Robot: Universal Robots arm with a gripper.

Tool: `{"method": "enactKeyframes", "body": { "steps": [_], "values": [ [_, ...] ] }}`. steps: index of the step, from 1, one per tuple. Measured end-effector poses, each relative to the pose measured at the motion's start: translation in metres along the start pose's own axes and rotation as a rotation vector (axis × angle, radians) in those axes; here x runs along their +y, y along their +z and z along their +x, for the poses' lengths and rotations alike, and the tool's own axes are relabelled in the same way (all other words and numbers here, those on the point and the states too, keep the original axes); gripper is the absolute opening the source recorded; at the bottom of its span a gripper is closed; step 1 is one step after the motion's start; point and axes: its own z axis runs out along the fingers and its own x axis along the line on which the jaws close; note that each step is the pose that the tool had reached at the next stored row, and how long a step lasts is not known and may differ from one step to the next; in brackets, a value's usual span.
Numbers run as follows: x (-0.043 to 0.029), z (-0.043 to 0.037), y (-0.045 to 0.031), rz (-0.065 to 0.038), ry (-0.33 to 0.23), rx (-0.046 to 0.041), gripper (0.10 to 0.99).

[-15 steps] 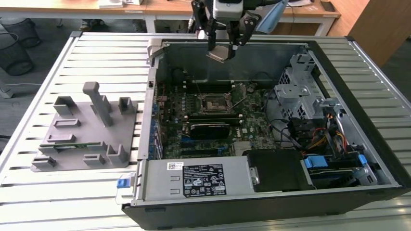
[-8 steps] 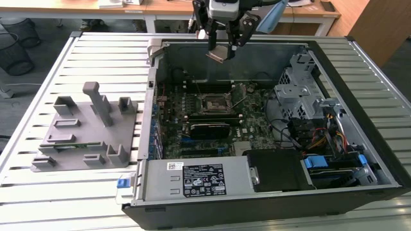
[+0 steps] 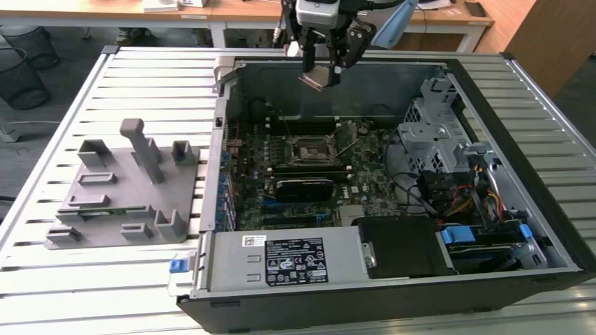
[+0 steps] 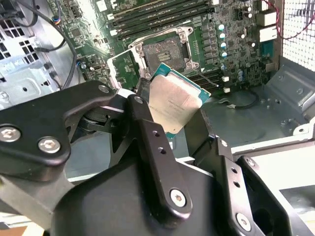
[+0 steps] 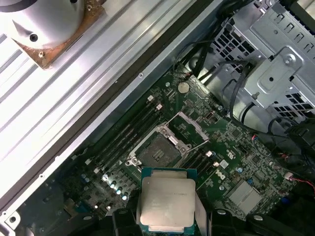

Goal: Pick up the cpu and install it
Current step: 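Place the cpu into insertion slot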

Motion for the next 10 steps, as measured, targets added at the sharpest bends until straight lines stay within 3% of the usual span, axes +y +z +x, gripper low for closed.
{"method": "enactKeyframes", "body": {
  "steps": [10],
  "values": [
    [0.0018, 0.002, 0.0003, 0.002, 0.089, -0.0026, 0.529]
  ]
}}
